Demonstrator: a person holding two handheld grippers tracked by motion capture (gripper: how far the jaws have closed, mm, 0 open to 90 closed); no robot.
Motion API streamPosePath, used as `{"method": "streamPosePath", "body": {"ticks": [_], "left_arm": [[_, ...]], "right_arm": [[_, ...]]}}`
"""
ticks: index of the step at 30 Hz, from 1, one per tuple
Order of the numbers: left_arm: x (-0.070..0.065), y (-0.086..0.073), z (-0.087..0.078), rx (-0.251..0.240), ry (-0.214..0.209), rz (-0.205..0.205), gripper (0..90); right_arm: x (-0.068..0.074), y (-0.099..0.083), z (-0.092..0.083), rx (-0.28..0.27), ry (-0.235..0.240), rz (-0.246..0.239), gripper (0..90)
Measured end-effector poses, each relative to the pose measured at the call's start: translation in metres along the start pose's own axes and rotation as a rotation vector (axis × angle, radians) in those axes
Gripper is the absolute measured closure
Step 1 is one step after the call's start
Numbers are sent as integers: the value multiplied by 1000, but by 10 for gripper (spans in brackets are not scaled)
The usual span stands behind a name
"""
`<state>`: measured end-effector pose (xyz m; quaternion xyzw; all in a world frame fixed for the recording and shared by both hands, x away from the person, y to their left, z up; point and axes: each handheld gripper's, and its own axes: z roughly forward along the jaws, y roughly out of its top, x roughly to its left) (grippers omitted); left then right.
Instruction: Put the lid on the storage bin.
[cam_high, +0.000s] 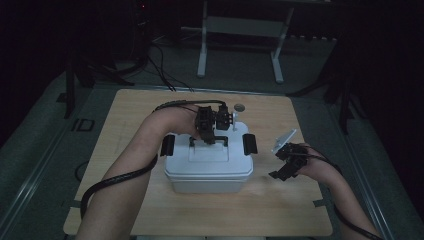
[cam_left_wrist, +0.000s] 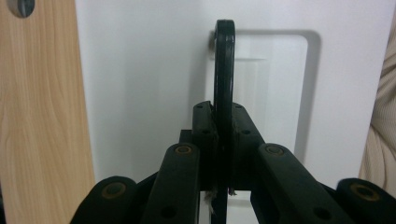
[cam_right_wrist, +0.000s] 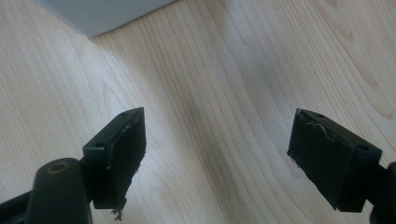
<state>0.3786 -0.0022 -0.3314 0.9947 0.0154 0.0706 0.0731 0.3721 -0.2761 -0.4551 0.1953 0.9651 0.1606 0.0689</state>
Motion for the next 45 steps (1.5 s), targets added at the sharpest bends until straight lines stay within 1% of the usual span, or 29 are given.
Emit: {"method": "streamPosePath", "body": {"ticks": [4, 5, 7, 9, 10, 11, 12, 14, 15, 16, 21, 22, 27, 30, 32, 33, 34, 35, 36, 37, 39, 40, 41, 42, 43, 44, 45], "left_arm": [[1, 3, 7, 32, -7, 9, 835], [1, 3, 10, 33, -12, 3, 836], [1, 4, 13, 43, -8, -1, 835], [1, 5, 15, 31, -2, 9, 835], [1, 5, 15, 33, 5, 16, 835], [0, 5, 17, 35, 3, 7, 835], [1, 5, 17, 34, -1, 11, 835], [1, 5, 18, 34, 1, 3, 835], [2, 5, 19, 36, -10, -5, 835], [2, 5, 20, 38, -13, 3, 835], [1, 6, 26, 48, -16, 8, 835], [1, 6, 26, 48, -18, 1, 834], [3, 5, 27, 41, -27, -10, 834], [3, 4, 27, 32, -21, -8, 830], [3, 3, 26, 25, -8, -2, 826], [4, 2, 26, 19, -4, -14, 821], [4, 1, 26, 11, -3, -28, 795], [5, 0, 25, 5, 0, -32, 737], [5, -1, 25, 7, 15, -36, 662], [5, -3, 25, 5, 27, -47, 593], [6, -7, 23, -17, 28, -77, 503], [7, -9, 22, -29, 35, -88, 446], [8, -12, 21, -41, 29, -110, 404], [9, -15, 21, -53, 20, -126, 397], [9, -18, 21, -59, 25, -133, 367], [10, -21, 21, -65, 12, -152, 324], [11, -24, 22, -70, -1, -158, 287]], "right_arm": [[0, 1, 2, -3, -1, -3, 186], [0, 1, 2, 0, -1, -2, 186], [0, 2, 2, 0, 1, -4, 186], [0, 2, 2, -2, 1, -7, 187], [1, 2, 2, -3, 1, -7, 187], [1, 2, 2, -6, 3, -7, 187], [1, 2, 2, -5, 3, -4, 187], [0, 1, 2, -2, 2, -3, 187], [0, 0, 3, -3, 2, -3, 188], [0, 0, 3, -4, 2, -4, 188], [1, 1, 5, 1, 5, -4, 188], [1, 1, 5, 3, 4, -2, 188], [3, 3, 7, 0, 9, -10, 189], [3, 4, 8, 0, 12, -12, 188], [4, 4, 8, 0, 13, -13, 188], [3, 5, 8, -1, 15, -12, 189], [4, 5, 8, -2, 15, -14, 188], [4, 5, 8, -3, 13, -14, 188], [4, 5, 8, -4, 13, -15, 188], [4, 6, 7, -2, 16, -11, 188], [4, 6, 7, -6, 14, -14, 189], [3, 6, 6, -8, 14, -17, 188], [4, 6, 6, -9, 15, -15, 188], [4, 6, 6, -8, 15, -11, 188], [3, 6, 6, -7, 15, -11, 189], [3, 6, 6, -6, 14, -11, 188], [3, 5, 6, -8, 15, -8, 188]]}}
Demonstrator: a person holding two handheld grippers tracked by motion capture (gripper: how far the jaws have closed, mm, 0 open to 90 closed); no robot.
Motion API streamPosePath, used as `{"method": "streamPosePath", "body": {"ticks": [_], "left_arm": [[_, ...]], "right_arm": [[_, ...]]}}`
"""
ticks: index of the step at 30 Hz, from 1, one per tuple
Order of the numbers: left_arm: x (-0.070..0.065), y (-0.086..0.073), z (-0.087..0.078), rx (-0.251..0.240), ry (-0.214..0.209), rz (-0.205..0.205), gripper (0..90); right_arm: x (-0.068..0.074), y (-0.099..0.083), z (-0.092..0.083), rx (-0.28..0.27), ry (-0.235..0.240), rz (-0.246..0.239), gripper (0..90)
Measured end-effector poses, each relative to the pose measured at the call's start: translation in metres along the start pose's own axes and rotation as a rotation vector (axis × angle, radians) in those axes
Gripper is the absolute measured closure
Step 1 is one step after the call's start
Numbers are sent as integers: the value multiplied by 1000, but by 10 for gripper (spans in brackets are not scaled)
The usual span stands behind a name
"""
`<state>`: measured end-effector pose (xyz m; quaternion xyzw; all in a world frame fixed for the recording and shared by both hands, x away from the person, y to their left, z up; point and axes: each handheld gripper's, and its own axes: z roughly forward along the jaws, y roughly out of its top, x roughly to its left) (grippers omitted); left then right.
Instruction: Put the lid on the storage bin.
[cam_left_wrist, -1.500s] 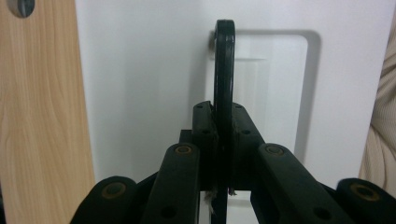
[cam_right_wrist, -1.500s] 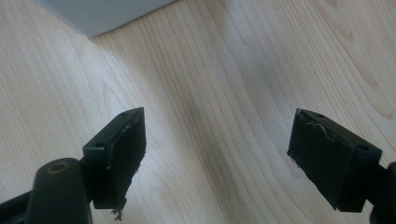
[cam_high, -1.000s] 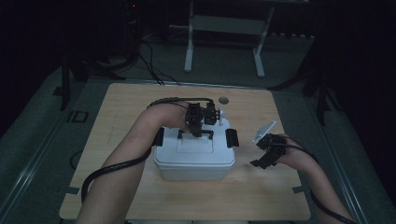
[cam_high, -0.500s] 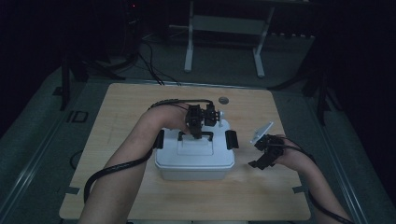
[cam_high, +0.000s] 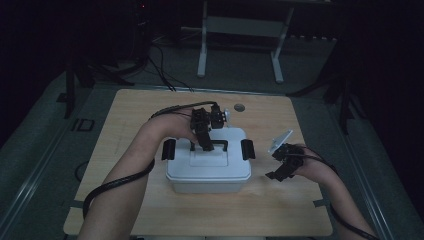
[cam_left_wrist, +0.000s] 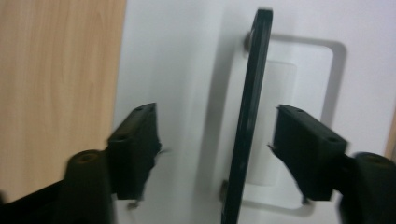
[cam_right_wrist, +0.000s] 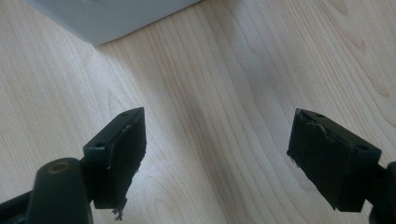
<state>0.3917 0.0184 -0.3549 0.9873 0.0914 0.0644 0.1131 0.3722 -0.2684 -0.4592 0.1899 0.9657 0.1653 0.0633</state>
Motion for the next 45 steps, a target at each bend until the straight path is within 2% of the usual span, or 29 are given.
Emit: {"method": "streamPosePath", "body": {"ticks": [2, 3, 5, 8, 10, 13, 15, 21, 23, 26, 27, 28, 34, 39, 45], "left_arm": [[0, -5, 1, -9, 12, -4, 243], [1, -10, 1, -17, -3, -23, 219], [2, -17, 0, -25, 25, -22, 167], [3, -29, -3, -58, 36, -42, 135], [4, -37, -6, -107, 27, -59, 135], [3, -50, -8, -168, 36, -73, 123], [3, -60, -10, -206, 61, -84, 123], [6, -90, -12, -258, 70, -153, 123], [8, -105, -13, -295, 74, -185, 123], [8, -121, -15, -338, 77, -216, 123], [8, -121, -15, -338, 77, -216, 123], [7, -130, -15, -369, 78, -237, 123], [5, -171, -15, -413, 92, -311, 123], [0, -196, -12, -454, 102, -358, 123], [-5, -222, -3, -487, 116, -401, 123]], "right_arm": [[0, -1, 0, -3, -2, 3, 188], [0, -1, 0, -5, -2, 3, 188], [-1, -3, -1, -9, 0, 8, 188], [-2, -5, 0, -7, -1, 13, 188], [-2, -6, 0, -7, 1, 19, 188], [-2, -8, 0, -15, 2, 25, 188], [-2, -9, 0, -19, 0, 30, 188], [-3, -15, 0, -31, -4, 58, 188], [-4, -18, 1, -39, -10, 71, 188], [-6, -21, 1, -52, -15, 92, 188], [-6, -21, 1, -52, -15, 92, 188], [-6, -22, 1, -58, -13, 103, 188], [-7, -26, 1, -89, -28, 134, 188], [-8, -28, -1, -108, -41, 146, 183], [-11, -34, 0, -164, -66, 174, 154]]}}
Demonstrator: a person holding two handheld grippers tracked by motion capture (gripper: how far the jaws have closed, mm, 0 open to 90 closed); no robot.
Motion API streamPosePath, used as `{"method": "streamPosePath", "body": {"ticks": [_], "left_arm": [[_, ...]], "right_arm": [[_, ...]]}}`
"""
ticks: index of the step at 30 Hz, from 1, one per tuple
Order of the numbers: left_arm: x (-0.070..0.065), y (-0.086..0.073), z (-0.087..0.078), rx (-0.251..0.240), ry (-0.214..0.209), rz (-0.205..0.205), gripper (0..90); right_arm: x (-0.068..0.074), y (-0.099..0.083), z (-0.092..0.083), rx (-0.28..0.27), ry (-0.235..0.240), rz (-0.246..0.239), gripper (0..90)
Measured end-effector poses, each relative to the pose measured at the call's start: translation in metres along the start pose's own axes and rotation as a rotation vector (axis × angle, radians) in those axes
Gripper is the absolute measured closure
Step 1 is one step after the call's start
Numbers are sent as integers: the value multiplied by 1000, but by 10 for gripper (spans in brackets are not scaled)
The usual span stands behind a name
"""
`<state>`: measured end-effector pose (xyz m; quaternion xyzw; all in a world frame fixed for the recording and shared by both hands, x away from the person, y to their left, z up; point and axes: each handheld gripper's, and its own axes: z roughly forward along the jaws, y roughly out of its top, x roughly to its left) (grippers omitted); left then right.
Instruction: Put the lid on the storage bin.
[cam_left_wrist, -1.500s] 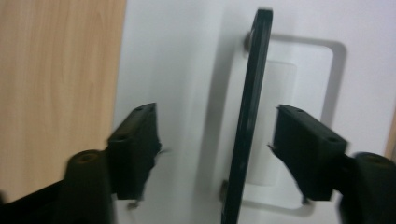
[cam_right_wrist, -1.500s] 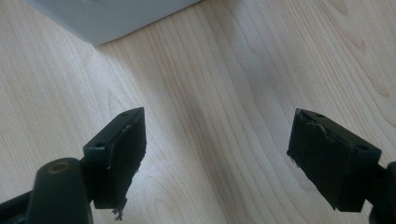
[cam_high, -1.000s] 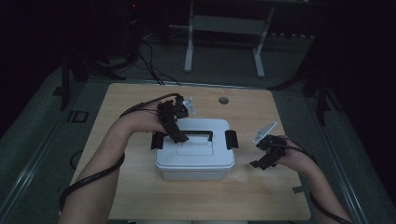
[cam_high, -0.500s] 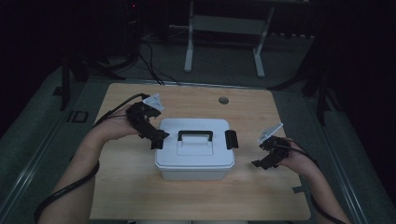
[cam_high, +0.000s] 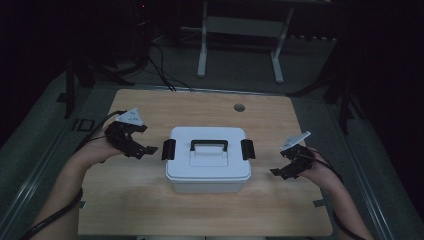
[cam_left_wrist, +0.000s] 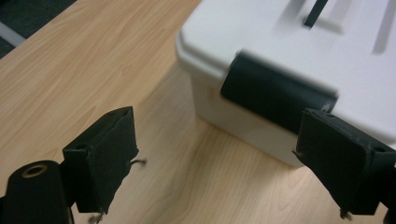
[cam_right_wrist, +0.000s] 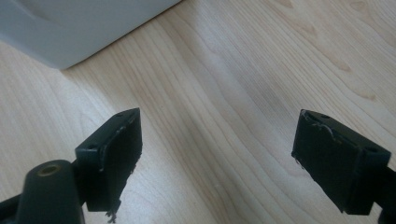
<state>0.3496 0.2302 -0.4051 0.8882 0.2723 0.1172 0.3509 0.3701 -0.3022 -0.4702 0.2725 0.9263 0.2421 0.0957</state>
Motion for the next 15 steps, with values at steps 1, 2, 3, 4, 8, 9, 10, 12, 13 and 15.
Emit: {"method": "streamPosePath", "body": {"ticks": [1, 2, 3, 4, 8, 9, 10, 12, 13, 15], "left_arm": [[1, -4, 0, 4, 2, -13, 123], [3, -9, 0, 0, 4, -21, 123], [4, -14, 0, -5, 4, -36, 123], [5, -18, 0, -10, 12, -45, 123], [5, -32, 1, -29, 21, -66, 123], [5, -41, 2, -32, 21, -80, 123], [5, -50, 5, -30, 19, -89, 123], [5, -56, 7, -37, 17, -103, 123], [6, -64, 9, -40, 17, -118, 123], [7, -75, 12, -59, 13, -150, 123]], "right_arm": [[0, -1, 1, -1, 2, 3, 153], [0, -2, 2, -5, -1, 6, 152], [0, -3, 3, -9, -3, 10, 152], [0, -3, 3, -14, -2, 13, 149], [0, -6, 6, -37, -10, 23, 148], [0, -7, 7, -46, -9, 31, 146], [-1, -10, 9, -79, -32, 48, 139], [-1, -11, 9, -88, -38, 55, 136], [-2, -12, 10, -112, -53, 63, 136], [-3, -14, 11, -148, -79, 88, 135]]}}
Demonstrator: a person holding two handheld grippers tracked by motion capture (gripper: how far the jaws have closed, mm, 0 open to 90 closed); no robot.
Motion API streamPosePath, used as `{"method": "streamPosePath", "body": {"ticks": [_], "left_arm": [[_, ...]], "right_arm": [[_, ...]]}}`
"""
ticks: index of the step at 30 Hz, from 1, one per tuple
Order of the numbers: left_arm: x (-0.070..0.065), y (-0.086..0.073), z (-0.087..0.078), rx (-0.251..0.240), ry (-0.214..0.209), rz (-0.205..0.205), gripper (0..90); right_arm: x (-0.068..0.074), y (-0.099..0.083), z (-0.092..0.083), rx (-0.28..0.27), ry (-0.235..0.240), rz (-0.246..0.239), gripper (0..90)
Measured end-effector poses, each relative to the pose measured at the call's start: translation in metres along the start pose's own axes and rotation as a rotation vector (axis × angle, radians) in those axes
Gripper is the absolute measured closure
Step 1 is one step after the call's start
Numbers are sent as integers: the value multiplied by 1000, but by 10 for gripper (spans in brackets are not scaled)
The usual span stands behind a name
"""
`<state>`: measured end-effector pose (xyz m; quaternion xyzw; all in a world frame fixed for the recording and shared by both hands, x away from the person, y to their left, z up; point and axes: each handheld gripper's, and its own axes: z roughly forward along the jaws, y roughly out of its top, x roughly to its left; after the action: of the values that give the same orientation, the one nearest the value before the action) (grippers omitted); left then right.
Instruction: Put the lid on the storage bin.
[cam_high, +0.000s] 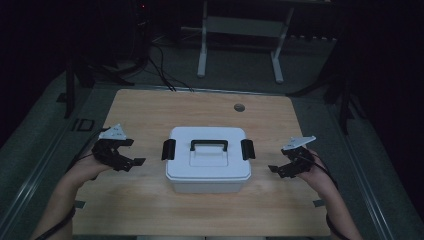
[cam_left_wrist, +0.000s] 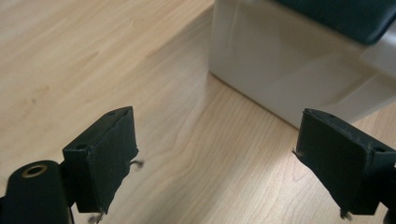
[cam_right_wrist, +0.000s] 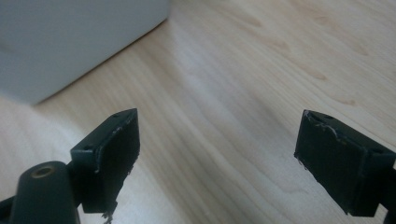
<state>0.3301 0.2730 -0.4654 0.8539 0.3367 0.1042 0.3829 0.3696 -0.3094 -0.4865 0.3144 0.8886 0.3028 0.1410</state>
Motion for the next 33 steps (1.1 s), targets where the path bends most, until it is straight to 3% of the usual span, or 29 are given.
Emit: {"method": "streamPosePath", "body": {"ticks": [5, 8, 14, 16, 19, 22, 26, 29, 33], "left_arm": [[2, -23, 5, -12, 23, -33, 123], [3, -37, 8, -36, 40, -73, 123], [-1, -63, 15, -56, 100, -96, 112], [-1, -63, 15, -56, 100, -96, 110], [-4, -76, 15, -88, 142, -126, 109], [-7, -82, 14, -113, 195, -161, 109], [-13, -86, 13, -133, 273, -167, 109], [-18, -89, 11, -168, 302, -182, 108], [-25, -92, 14, -159, 332, -160, 109]], "right_arm": [[-1, -6, 6, -58, -32, 77, 136], [-1, -8, 10, -86, -80, 99, 136], [2, -15, 18, -124, -145, 136, 128], [2, -16, 18, -137, -159, 140, 125], [4, -20, 18, -183, -213, 154, 121], [5, -24, 18, -193, -246, 159, 119], [8, -30, 18, -216, -272, 187, 119], [10, -36, 16, -253, -294, 228, 112], [13, -45, 14, -261, -340, 245, 112]]}}
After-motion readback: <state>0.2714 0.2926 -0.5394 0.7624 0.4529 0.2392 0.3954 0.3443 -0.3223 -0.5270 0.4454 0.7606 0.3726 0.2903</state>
